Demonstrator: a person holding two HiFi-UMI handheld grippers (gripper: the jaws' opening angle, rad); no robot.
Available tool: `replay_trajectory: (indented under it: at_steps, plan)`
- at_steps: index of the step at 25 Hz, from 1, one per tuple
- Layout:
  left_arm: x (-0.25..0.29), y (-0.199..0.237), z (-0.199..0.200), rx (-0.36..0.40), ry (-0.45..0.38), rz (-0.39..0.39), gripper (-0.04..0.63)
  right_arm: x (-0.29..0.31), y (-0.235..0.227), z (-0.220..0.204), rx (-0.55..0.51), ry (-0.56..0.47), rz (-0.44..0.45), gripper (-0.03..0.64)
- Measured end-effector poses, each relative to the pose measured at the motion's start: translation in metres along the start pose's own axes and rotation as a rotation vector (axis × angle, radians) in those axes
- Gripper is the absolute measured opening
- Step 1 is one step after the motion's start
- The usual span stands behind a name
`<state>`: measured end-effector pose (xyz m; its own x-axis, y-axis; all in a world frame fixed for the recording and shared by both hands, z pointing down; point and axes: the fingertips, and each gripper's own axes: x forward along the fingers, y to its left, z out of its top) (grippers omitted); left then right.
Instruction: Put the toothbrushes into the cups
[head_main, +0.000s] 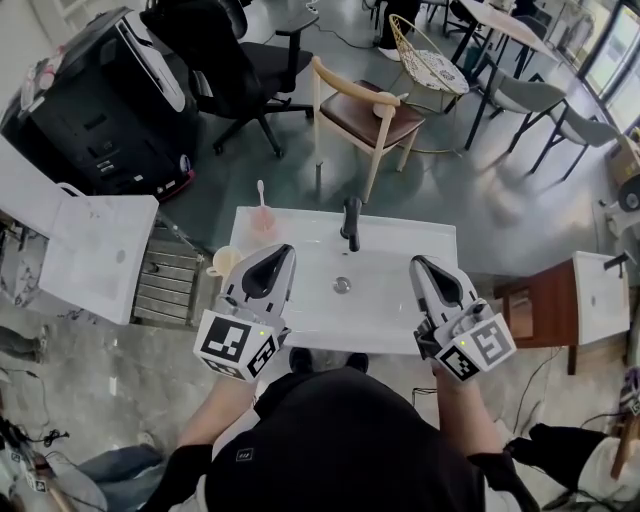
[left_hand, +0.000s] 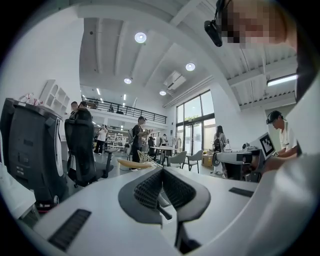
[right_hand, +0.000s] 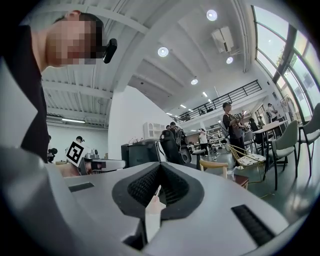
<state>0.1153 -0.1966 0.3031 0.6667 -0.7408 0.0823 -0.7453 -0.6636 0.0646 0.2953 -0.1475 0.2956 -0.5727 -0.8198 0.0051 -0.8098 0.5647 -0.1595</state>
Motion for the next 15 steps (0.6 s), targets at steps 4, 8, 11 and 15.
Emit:
replay_trajectory:
  at_steps: [4, 8, 11, 15]
  plan:
    - [0.004, -0.001, -0.002, 0.0, -0.004, -0.007, 0.015, 0.005, -0.002, -0.006, -0.001, 0.007, 0.0, 0.026]
    - [0.006, -0.001, -0.004, 0.004, -0.003, -0.009, 0.015, 0.008, -0.001, -0.01, 0.003, 0.017, 0.011, 0.026]
    - [0.006, 0.004, -0.004, 0.005, 0.0, -0.006, 0.015, 0.013, -0.001, -0.009, 0.003, 0.016, 0.014, 0.026]
    - [0.009, 0.01, -0.004, 0.004, 0.001, -0.009, 0.015, 0.018, -0.002, -0.006, 0.003, 0.012, 0.016, 0.026]
